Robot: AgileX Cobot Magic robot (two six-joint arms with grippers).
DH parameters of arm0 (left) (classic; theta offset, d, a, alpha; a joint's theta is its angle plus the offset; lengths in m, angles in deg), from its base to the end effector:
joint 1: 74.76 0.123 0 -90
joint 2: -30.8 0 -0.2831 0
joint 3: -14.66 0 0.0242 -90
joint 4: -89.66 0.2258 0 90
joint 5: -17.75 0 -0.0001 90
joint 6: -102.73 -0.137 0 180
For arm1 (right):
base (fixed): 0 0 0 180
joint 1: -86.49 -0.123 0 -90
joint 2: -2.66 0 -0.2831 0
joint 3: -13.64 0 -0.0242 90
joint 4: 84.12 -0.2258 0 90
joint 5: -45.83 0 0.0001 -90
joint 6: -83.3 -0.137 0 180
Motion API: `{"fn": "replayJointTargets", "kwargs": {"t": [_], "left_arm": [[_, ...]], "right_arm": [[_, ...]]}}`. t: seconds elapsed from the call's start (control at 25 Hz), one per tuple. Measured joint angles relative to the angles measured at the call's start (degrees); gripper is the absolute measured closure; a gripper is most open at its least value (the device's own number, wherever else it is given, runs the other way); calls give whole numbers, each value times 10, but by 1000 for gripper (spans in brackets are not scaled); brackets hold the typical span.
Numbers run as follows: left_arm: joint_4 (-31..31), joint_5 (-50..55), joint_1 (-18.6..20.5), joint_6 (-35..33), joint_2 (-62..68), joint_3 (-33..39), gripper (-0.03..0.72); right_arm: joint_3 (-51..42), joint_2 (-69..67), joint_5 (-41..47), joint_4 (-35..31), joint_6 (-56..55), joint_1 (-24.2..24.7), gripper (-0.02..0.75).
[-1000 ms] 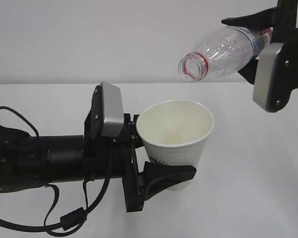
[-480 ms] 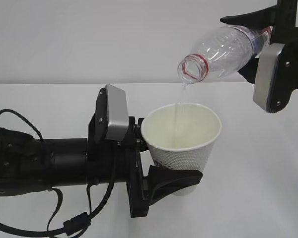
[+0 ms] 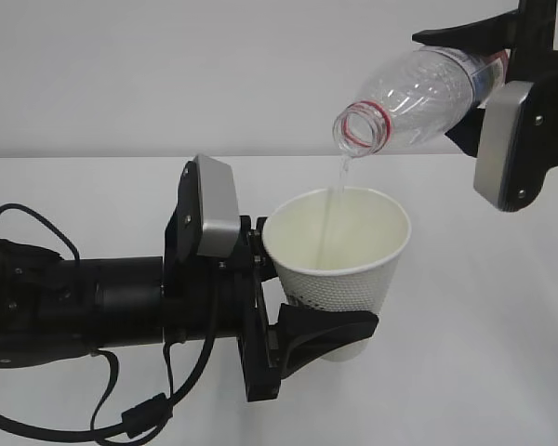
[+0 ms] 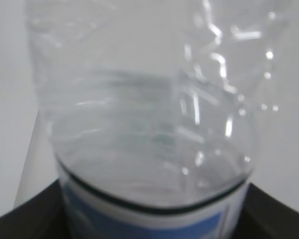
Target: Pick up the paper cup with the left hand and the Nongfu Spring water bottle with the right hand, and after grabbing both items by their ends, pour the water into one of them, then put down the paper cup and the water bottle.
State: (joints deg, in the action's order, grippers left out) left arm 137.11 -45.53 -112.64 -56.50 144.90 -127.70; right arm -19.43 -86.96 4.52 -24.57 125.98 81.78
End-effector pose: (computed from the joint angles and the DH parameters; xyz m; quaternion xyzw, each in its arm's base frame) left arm 0.2177 -0.2835 0.1788 0.4744 0.5744 -0.4268 0.5126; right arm 0.3052 0.1033 0.2874 -0.6777 0.3206 -0.2795 0.5999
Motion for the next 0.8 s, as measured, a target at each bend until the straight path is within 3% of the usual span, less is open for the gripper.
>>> {"fn": "replayJointTargets", "kwargs": {"t": [0.8], "left_arm": [[1,13,0,0,0,0,137]], "right_arm": [[0,0,-1,0,6,0,258]]}}
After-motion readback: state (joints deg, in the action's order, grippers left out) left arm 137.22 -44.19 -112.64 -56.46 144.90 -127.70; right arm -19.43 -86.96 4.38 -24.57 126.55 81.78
